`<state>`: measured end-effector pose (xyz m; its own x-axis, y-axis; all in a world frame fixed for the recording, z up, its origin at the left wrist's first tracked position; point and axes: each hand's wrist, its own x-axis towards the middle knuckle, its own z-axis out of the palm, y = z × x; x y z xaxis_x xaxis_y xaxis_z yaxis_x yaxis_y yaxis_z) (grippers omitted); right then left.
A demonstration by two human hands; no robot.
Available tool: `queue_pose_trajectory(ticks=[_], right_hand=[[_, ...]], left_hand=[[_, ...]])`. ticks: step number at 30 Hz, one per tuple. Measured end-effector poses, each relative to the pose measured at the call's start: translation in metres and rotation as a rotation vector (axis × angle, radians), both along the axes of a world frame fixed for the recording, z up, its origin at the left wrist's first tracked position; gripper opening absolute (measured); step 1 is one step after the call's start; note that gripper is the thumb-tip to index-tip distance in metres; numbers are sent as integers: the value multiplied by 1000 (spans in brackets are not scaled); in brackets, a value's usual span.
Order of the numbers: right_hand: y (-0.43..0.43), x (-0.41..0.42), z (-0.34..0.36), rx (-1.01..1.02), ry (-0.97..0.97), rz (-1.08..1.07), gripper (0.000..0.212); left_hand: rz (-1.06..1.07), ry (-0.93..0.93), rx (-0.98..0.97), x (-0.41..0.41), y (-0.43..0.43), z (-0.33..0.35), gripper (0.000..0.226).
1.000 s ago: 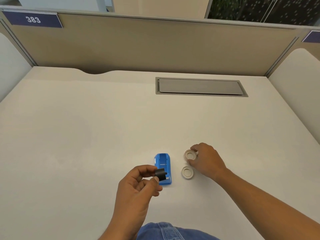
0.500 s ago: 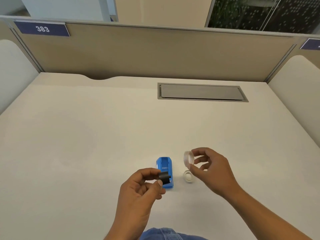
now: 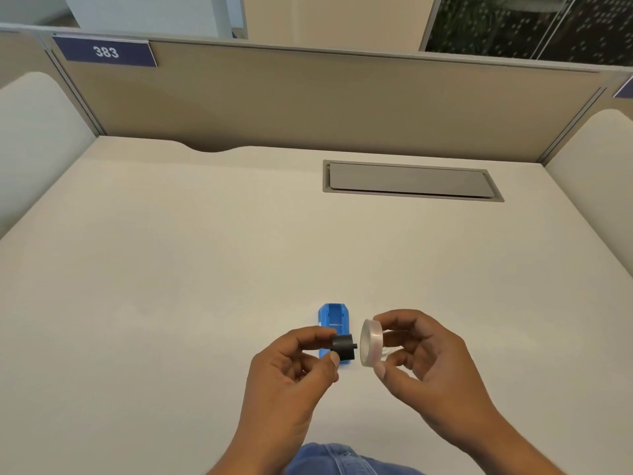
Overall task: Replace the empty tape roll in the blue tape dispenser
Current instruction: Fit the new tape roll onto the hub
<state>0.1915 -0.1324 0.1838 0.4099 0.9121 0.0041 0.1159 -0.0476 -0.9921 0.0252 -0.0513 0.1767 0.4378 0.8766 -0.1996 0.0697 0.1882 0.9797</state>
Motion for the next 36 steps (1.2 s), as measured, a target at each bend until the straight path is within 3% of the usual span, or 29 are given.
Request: queue_pose_trajectory(ticks=[29,36], right_hand=[[5,-8,-1,-143,-144,79,45],[4,-5,-7,-153,-72,20,18]], left_hand=[[-14,10,-29,-3,1,2,25],[-10,-11,-37,-3,1,0,26]])
